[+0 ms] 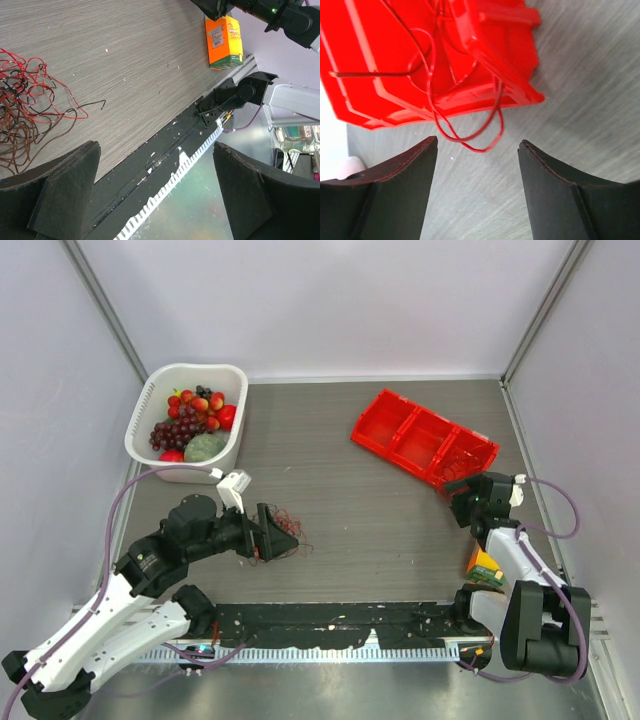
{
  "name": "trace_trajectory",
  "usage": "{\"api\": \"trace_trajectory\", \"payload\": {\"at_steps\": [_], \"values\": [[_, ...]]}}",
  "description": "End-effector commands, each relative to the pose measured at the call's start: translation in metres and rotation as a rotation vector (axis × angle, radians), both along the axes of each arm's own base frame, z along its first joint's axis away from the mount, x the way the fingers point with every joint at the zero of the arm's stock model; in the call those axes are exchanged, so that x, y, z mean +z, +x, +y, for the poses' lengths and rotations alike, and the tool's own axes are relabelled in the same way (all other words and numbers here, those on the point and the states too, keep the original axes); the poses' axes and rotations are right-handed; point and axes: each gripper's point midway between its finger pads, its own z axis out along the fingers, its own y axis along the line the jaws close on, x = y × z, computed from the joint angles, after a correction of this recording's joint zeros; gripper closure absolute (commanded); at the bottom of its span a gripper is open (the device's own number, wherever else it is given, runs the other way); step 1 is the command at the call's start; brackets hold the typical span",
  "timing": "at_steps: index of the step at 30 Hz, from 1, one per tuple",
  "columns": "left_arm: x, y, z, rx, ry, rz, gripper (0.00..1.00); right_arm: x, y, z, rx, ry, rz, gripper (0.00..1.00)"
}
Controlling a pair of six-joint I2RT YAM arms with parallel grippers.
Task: Untangle the cables
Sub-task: Place the cable in the bin.
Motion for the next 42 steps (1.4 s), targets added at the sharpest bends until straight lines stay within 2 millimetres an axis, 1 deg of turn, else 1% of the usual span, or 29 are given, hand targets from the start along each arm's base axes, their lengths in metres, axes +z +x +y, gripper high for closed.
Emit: {"api": "trace_trajectory", "payload": {"at_steps": [1, 6, 10, 12, 14, 15, 16, 17, 18, 19, 20, 21, 22, 23, 24, 25, 26, 27, 28, 29, 30, 31, 32, 33, 34, 35, 37, 40, 42], "values": [[0.010, 0.001, 0.000, -0.004, -0.009, -0.030, 0.00, 0.028, 0.029, -0.003, -0.048, 0.048, -0.144, 0.31], [0.008, 0.003, -0.001, -0.003, 0.000, -0.029, 0.00, 0.022, 0.031, -0.003, -0.068, 0.082, -0.137, 0.39], [0.007, 0.003, -0.002, -0.007, 0.001, -0.029, 0.00, 0.021, 0.031, -0.004, -0.082, 0.087, -0.140, 0.40], [0.006, 0.004, -0.001, -0.005, 0.008, -0.030, 0.00, 0.022, 0.031, -0.006, -0.088, 0.070, -0.145, 0.45], [0.006, 0.004, -0.001, -0.006, 0.010, -0.031, 0.00, 0.027, 0.031, -0.009, -0.089, 0.051, -0.150, 0.56], [0.005, 0.004, -0.001, -0.007, 0.012, -0.031, 0.00, 0.027, 0.031, -0.009, -0.086, 0.046, -0.145, 0.65], [0.005, 0.005, -0.001, -0.006, 0.014, -0.032, 0.01, 0.030, 0.034, -0.010, -0.082, 0.037, -0.145, 0.68], [0.005, 0.004, -0.001, -0.008, 0.016, -0.031, 0.00, 0.028, 0.034, -0.011, -0.076, 0.024, -0.132, 0.76], [0.005, 0.005, -0.001, -0.007, 0.017, -0.031, 0.00, 0.031, 0.039, -0.012, -0.071, 0.021, -0.131, 0.82], [0.005, 0.005, -0.002, -0.009, 0.016, -0.032, 0.00, 0.036, 0.043, -0.013, -0.059, 0.014, -0.136, 0.99], [0.004, 0.004, -0.002, -0.010, 0.018, -0.030, 0.00, 0.030, 0.046, -0.014, -0.061, 0.015, -0.114, 0.99], [0.005, 0.004, -0.001, -0.009, 0.019, -0.031, 0.00, 0.037, 0.053, -0.014, -0.039, 0.005, -0.125, 0.99], [0.005, 0.004, -0.001, -0.009, 0.017, -0.034, 0.00, 0.028, 0.056, -0.014, -0.029, 0.009, -0.089, 0.99], [0.006, 0.004, -0.001, -0.010, 0.018, -0.035, 0.00, 0.032, 0.063, -0.013, -0.002, 0.000, -0.084, 0.99], [0.005, 0.004, 0.000, -0.009, 0.020, -0.035, 0.00, 0.026, 0.067, -0.013, 0.011, 0.001, -0.058, 0.99], [0.005, 0.004, 0.000, -0.007, 0.023, -0.034, 0.00, 0.028, 0.072, -0.014, 0.030, -0.010, -0.051, 0.99], [0.004, 0.004, 0.001, -0.007, 0.027, -0.036, 0.00, 0.022, 0.076, -0.015, 0.037, -0.014, -0.027, 0.99], [0.004, 0.004, 0.002, -0.004, 0.028, -0.038, 0.00, 0.021, 0.082, -0.018, 0.051, -0.033, -0.013, 0.99], [0.003, 0.004, 0.002, -0.002, 0.033, -0.036, 0.00, 0.012, 0.079, -0.019, 0.066, -0.047, 0.038, 0.99], [0.002, 0.004, 0.003, 0.001, 0.038, -0.037, 0.00, 0.010, 0.086, -0.022, 0.072, -0.062, 0.055, 0.99], [0.002, 0.004, 0.003, 0.000, 0.039, -0.038, 0.00, 0.005, 0.086, -0.025, 0.087, -0.091, 0.084, 0.99], [0.002, 0.004, 0.003, -0.002, 0.039, -0.039, 0.00, 0.000, 0.092, -0.027, 0.095, -0.099, 0.105, 0.99], [0.001, 0.005, 0.003, 0.001, 0.041, -0.038, 0.00, -0.008, 0.090, -0.028, 0.119, -0.120, 0.142, 0.99], [0.000, 0.005, 0.003, 0.000, 0.045, -0.036, 0.00, -0.013, 0.097, -0.031, 0.128, -0.128, 0.167, 0.99], [0.000, 0.006, 0.003, 0.006, 0.047, -0.038, 0.00, -0.013, 0.099, -0.034, 0.140, -0.152, 0.182, 0.99], [-0.001, 0.007, 0.004, 0.010, 0.051, -0.037, 0.01, -0.020, 0.098, -0.035, 0.142, -0.157, 0.203, 0.99], [-0.003, 0.011, 0.006, 0.037, 0.061, -0.037, 0.00, -0.021, 0.101, -0.038, 0.159, -0.185, 0.210, 0.99], [-0.013, 0.020, 0.012, 0.104, 0.104, -0.013, 0.00, -0.016, 0.103, -0.040, 0.186, -0.213, 0.220, 0.99], [-0.024, 0.027, 0.018, 0.167, 0.148, 0.022, 0.00, 0.000, 0.103, -0.040, 0.210, -0.246, 0.206, 0.93]]}}
